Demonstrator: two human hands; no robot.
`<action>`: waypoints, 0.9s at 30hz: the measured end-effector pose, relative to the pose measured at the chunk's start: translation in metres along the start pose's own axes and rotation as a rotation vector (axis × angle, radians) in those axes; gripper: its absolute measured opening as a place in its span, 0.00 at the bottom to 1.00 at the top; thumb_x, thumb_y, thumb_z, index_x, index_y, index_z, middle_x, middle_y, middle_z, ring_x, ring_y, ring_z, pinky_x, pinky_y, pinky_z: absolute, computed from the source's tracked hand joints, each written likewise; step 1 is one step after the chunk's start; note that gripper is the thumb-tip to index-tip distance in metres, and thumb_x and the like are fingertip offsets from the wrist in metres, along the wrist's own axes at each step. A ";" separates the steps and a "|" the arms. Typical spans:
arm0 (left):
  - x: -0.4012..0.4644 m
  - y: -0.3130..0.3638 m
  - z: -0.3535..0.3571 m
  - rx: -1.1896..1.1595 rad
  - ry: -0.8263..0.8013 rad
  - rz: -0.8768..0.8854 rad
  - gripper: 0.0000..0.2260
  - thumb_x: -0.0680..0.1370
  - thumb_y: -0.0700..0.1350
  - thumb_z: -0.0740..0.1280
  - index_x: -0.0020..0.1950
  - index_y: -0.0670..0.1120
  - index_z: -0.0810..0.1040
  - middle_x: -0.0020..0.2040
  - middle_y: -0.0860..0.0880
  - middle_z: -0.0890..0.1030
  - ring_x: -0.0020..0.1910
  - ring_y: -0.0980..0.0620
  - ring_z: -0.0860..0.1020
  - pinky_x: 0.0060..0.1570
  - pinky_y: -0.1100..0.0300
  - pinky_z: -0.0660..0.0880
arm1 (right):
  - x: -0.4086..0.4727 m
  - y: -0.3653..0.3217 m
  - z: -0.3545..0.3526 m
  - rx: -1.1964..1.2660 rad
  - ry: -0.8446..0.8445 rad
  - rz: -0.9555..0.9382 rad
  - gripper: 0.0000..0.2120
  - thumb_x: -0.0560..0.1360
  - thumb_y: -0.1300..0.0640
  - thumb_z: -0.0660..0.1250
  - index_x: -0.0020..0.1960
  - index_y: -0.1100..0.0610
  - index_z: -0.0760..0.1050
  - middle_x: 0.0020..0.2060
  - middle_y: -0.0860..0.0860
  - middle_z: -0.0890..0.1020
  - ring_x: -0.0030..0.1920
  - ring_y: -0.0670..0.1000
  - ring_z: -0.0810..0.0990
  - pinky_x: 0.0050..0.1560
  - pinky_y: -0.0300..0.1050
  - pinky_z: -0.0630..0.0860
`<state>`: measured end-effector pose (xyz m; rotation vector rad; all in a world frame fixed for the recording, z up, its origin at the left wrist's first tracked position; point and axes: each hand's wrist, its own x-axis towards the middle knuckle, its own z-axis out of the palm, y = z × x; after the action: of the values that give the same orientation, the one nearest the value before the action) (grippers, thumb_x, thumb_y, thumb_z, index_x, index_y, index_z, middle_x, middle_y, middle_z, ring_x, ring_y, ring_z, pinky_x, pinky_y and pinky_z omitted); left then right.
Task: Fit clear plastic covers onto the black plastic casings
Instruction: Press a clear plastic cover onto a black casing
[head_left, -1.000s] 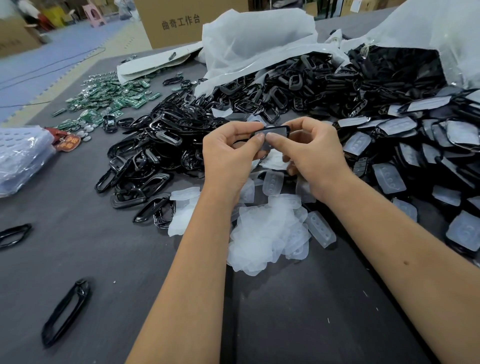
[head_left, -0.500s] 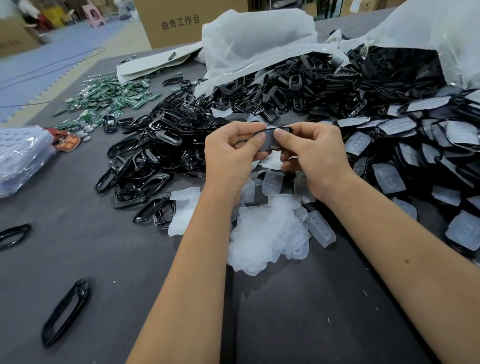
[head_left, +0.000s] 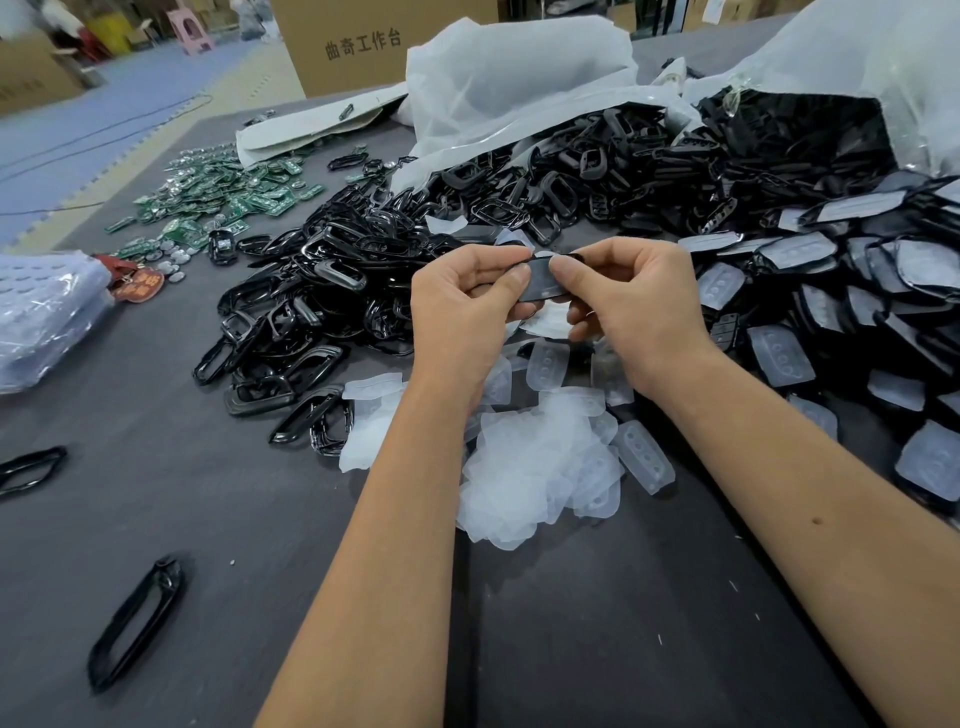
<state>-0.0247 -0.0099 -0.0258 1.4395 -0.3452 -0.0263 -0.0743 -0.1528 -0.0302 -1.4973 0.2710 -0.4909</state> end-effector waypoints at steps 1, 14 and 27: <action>-0.001 0.000 0.000 0.000 -0.007 -0.003 0.08 0.77 0.32 0.72 0.46 0.45 0.85 0.39 0.49 0.87 0.39 0.54 0.84 0.38 0.65 0.79 | 0.000 0.000 0.000 0.007 -0.002 0.005 0.06 0.75 0.60 0.78 0.45 0.61 0.83 0.33 0.53 0.85 0.27 0.48 0.79 0.27 0.40 0.77; -0.001 -0.001 0.001 0.063 0.031 -0.027 0.08 0.76 0.32 0.74 0.46 0.45 0.85 0.38 0.49 0.86 0.37 0.55 0.83 0.37 0.65 0.79 | 0.000 -0.003 -0.004 -0.267 -0.047 -0.113 0.07 0.81 0.60 0.70 0.45 0.61 0.82 0.32 0.55 0.84 0.26 0.51 0.82 0.26 0.45 0.80; -0.002 0.003 -0.001 -0.014 0.075 -0.130 0.06 0.76 0.31 0.74 0.48 0.41 0.86 0.36 0.46 0.86 0.33 0.54 0.83 0.35 0.67 0.78 | -0.002 -0.005 -0.008 -0.587 -0.089 -0.569 0.06 0.79 0.62 0.71 0.56 0.59 0.80 0.41 0.46 0.82 0.39 0.43 0.81 0.42 0.41 0.79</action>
<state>-0.0265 -0.0084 -0.0235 1.4429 -0.1891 -0.0798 -0.0805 -0.1584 -0.0259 -2.1770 -0.1057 -0.8408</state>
